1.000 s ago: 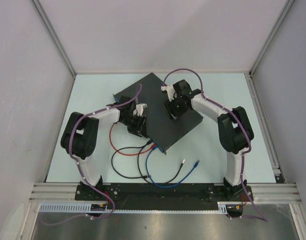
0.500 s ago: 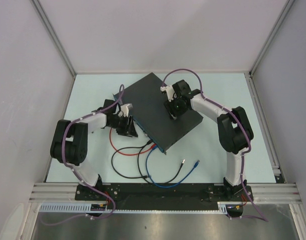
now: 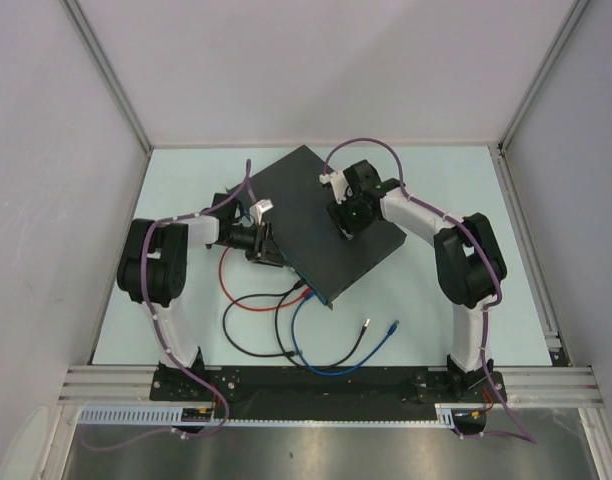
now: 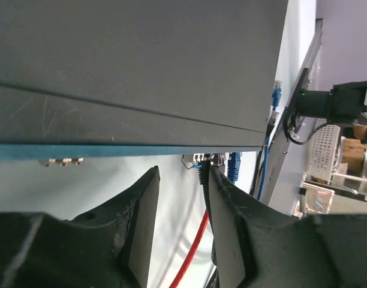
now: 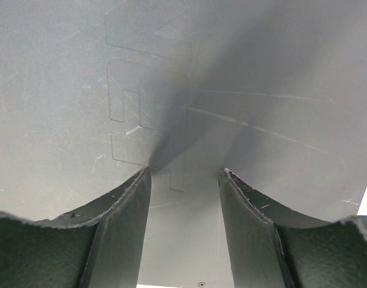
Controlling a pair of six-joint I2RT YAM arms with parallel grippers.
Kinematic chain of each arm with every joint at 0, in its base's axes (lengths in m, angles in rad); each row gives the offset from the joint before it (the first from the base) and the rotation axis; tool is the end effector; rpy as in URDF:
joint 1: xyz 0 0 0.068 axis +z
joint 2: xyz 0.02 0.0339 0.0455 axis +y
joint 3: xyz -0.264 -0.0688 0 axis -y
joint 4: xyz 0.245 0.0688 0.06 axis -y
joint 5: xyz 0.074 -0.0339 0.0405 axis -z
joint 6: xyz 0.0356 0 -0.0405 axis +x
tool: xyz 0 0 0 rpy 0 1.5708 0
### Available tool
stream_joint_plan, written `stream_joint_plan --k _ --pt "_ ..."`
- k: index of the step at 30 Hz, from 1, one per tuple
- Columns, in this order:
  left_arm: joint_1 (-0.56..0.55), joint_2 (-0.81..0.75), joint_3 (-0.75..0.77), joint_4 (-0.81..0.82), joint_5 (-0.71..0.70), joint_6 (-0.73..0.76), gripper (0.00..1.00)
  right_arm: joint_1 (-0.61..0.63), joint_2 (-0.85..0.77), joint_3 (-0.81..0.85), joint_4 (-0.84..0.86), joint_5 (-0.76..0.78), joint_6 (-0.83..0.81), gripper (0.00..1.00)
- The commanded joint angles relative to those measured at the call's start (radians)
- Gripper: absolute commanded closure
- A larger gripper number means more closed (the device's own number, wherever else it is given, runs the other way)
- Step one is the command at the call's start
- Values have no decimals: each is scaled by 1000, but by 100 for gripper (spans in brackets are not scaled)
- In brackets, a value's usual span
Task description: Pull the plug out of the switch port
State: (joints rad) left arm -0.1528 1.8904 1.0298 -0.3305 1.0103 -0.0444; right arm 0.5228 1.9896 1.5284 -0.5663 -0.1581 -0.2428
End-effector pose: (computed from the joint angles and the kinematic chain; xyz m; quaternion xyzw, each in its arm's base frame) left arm 0.3340 -0.0820 0.1312 0.1377 0.8532 -0.4892 0.1176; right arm 0.3697 0.2195 0.2059 -0.3784 0.8829 0.1127 0.2542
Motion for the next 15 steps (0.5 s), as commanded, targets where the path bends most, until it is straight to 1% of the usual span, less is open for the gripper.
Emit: stream_joint_plan --k 1,8,15 --pt "-11 30 50 2 82 26 58 11 31 -4 -32 8 -13 46" --pt "-51 56 84 -61 62 72 61 11 31 -10 -32 8 -13 46" --pt "-68 56 58 -47 39 60 63 9 35 -10 -33 0 -9 45"
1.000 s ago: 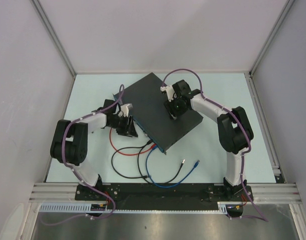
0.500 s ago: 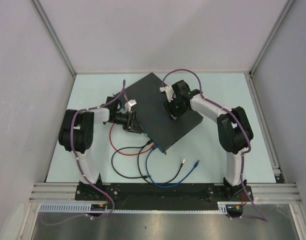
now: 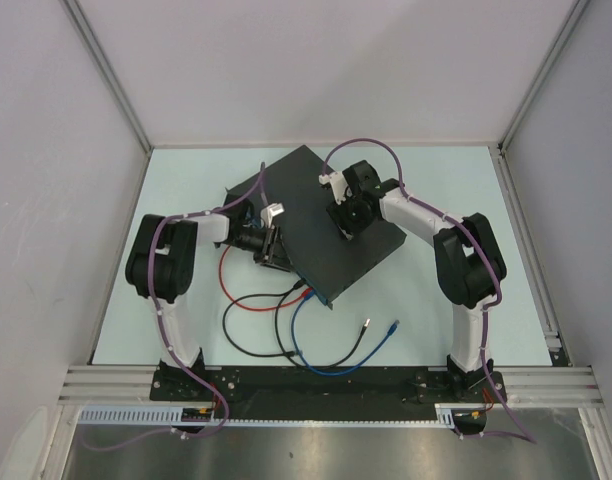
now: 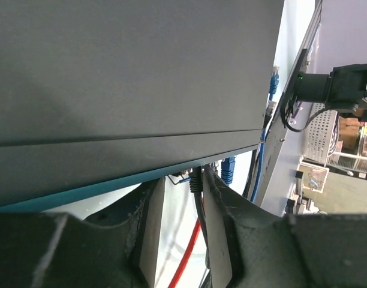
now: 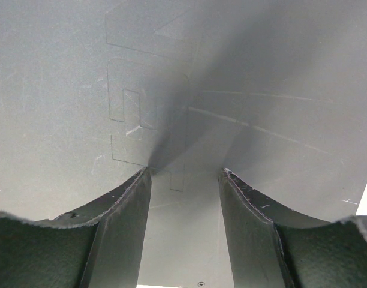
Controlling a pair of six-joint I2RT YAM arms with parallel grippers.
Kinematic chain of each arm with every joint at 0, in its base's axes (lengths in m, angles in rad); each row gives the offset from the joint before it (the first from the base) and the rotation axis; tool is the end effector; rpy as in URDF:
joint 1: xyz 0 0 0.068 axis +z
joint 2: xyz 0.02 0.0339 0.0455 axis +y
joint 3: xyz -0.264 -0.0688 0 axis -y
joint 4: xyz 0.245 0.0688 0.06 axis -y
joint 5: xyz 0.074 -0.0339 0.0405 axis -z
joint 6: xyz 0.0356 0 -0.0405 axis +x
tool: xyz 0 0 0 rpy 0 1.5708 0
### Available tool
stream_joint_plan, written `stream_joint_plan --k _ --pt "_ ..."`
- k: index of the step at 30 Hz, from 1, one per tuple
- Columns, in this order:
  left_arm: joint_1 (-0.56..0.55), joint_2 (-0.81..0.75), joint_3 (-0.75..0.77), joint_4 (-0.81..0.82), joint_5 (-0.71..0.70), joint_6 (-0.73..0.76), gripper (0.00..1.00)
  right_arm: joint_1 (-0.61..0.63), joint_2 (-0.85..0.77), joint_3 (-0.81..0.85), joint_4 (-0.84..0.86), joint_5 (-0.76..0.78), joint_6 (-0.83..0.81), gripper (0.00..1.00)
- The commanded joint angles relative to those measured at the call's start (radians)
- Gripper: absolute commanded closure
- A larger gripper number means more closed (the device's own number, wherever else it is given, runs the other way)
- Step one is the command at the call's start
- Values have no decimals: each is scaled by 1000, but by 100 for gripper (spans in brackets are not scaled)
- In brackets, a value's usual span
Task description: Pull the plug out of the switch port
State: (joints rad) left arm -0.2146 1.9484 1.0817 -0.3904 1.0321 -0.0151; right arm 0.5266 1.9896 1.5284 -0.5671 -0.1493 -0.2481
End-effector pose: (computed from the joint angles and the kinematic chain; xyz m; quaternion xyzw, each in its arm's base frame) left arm 0.3356 -0.1044 0.1232 0.1623 0.8472 -0.4997 0.0791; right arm 0.3689 0.2206 0.2059 -0.3814 0.8820 0.1082 0.2546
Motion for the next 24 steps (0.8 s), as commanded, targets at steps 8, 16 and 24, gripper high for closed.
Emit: stream_joint_plan --k 8,16,24 --pt "-23 29 12 25 -3 26 69 6 40 -10 -31 -13 -2 46" --pt "-43 52 30 12 2 40 76 10 35 -11 -33 -7 -8 46" --pt "-31 30 4 -15 -49 60 100 10 34 -16 -33 -6 -13 46"
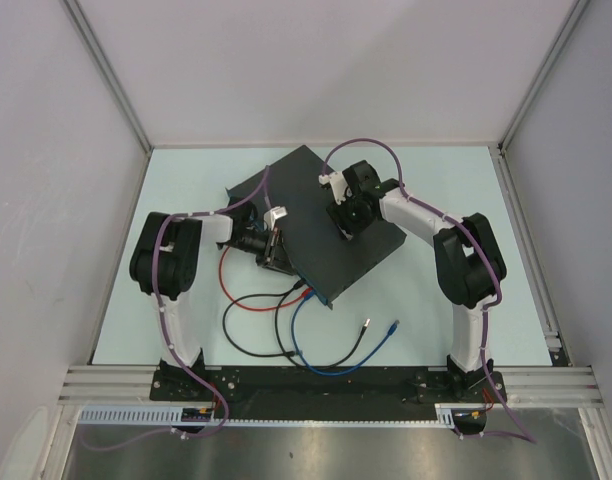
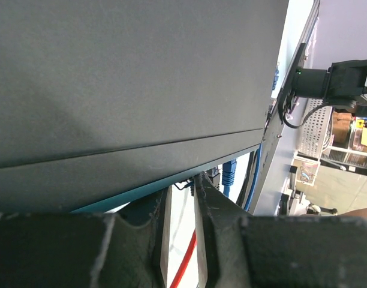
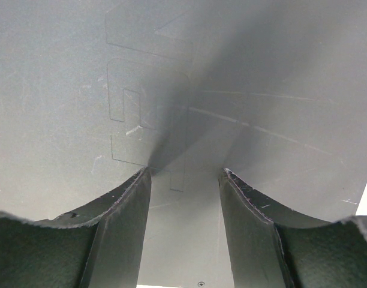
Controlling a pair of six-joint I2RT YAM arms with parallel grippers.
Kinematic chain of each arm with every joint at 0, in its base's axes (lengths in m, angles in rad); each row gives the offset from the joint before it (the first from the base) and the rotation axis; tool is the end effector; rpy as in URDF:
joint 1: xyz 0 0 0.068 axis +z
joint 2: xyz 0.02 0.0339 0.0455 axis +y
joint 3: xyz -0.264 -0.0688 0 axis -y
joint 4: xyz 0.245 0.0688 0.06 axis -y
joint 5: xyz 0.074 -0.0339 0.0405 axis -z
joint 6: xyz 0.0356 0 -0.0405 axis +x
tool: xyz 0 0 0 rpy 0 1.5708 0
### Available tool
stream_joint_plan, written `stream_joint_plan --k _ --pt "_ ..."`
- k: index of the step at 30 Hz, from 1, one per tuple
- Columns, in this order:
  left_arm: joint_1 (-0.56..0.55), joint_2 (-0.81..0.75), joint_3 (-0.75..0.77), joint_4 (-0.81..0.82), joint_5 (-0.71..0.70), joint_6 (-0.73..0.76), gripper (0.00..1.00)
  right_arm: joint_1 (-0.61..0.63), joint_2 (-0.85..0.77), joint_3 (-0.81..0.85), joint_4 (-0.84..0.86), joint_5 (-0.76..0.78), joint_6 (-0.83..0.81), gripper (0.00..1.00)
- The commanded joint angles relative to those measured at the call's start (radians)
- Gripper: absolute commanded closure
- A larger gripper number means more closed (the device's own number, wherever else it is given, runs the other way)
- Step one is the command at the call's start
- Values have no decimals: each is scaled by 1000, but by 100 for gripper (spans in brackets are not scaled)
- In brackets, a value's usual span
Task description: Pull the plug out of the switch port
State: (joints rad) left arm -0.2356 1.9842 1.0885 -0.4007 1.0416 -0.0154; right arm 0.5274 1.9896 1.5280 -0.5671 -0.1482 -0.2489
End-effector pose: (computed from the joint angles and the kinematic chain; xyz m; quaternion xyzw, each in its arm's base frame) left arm 0.3341 -0.1118 0.1130 0.1621 0.8466 -0.5039 0.0560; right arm 0.3687 0.2208 0.2057 -0.3820 0.8819 0.1077 0.2545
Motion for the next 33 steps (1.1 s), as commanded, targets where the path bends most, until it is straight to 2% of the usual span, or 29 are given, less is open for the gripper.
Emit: stream_joint_plan --k 1,6,13,18,26,28,32,33 --pt "-4 -15 -15 -9 -75 60 100 8 34 -15 -33 -7 -12 46" --pt "42 -90 -90 -33 -123 88 100 5 34 -15 -31 -7 -15 46" --pt "97 -140 -113 -90 -130 137 100 6 44 -12 -27 -11 -12 46" --pt "113 -160 -102 -217 -136 225 100 6 51 -5 -28 -11 -13 46" --pt "197 -360 -177 -244 -176 203 100 6 72 11 -27 -21 -4 46" --pt "238 -404 -215 -175 -210 152 100 8 78 27 -28 -22 -3 46" --pt "409 -531 -274 -84 -271 46 100 6 100 55 -37 -27 2 46" --pt "482 -551 -286 -72 -288 28 100 8 103 60 -39 -27 3 46"
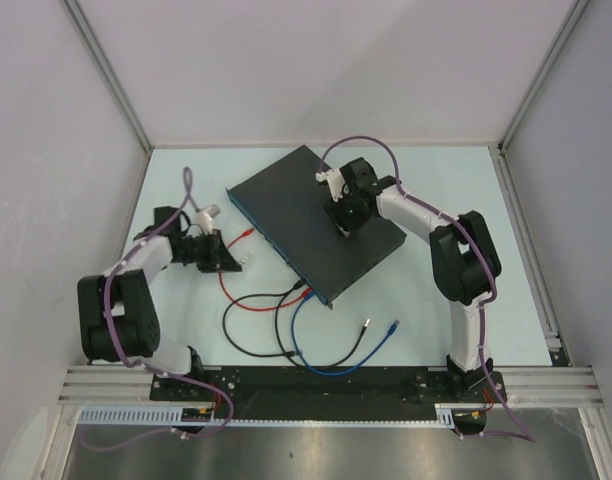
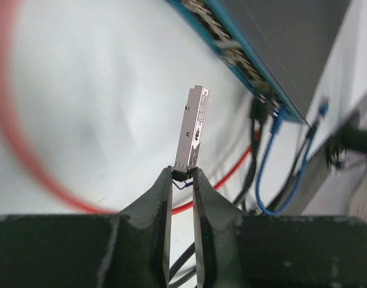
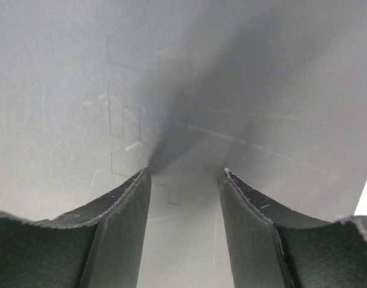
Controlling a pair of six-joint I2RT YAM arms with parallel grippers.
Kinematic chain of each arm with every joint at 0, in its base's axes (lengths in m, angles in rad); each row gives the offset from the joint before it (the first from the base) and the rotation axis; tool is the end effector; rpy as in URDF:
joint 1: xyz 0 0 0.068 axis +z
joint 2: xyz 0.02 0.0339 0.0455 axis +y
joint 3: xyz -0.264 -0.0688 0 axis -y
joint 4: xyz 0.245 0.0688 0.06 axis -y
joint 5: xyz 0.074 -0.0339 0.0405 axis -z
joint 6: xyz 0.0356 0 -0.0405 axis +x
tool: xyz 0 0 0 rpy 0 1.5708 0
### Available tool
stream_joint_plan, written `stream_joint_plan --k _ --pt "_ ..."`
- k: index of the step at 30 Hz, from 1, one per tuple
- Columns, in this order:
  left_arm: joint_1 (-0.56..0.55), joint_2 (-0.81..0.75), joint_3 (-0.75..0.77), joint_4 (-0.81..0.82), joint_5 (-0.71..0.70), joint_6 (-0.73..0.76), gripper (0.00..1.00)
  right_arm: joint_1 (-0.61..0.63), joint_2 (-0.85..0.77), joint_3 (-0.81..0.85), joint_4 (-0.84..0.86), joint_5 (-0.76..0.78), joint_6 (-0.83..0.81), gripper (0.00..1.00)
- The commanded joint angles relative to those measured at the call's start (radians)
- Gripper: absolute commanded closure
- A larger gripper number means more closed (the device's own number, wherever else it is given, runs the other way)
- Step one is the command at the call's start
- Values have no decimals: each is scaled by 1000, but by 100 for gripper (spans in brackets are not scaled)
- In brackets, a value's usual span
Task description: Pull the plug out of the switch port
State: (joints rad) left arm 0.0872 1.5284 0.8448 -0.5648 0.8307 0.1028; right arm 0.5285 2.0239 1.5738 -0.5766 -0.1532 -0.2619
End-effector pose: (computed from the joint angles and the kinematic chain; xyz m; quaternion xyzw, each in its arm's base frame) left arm 0.2690 -0.0029 0.1761 0.0718 0.9026 -0.3826 0.1840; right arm 0.3762 0.2259 0.2049 -0.3887 0.8785 0.1087 0.2557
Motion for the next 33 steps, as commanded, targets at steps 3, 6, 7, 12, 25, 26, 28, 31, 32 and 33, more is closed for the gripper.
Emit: stream_joint_plan --k 3,6,7,12,25,26,28,31,32,33 --pt "329 -201 -124 204 -79 -214 100 7 82 32 -34 -26 19 46" --pt "451 -292 -190 302 -94 -325 100 10 93 45 -38 -29 21 46" --pt "471 -310 -206 312 -105 -337 100 10 96 48 -39 -29 23 46" --pt "597 -353 -228 345 -204 -403 100 13 102 54 -45 -34 24 46" --pt "717 -163 -225 388 -354 -433 99 13 104 52 -37 -40 27 46" --pt "717 -136 -222 390 -358 -427 98 13 101 51 -35 -39 27 46" --pt "717 -113 -222 394 -369 -410 96 13 96 49 -35 -37 26 46" --pt "712 -90 -228 419 -386 -382 81 13 91 48 -39 -34 23 46" --pt "707 -82 -227 421 -368 -377 77 13 90 45 -37 -32 21 46" --pt "707 -77 -230 422 -366 -379 72 14 85 42 -39 -32 21 46"
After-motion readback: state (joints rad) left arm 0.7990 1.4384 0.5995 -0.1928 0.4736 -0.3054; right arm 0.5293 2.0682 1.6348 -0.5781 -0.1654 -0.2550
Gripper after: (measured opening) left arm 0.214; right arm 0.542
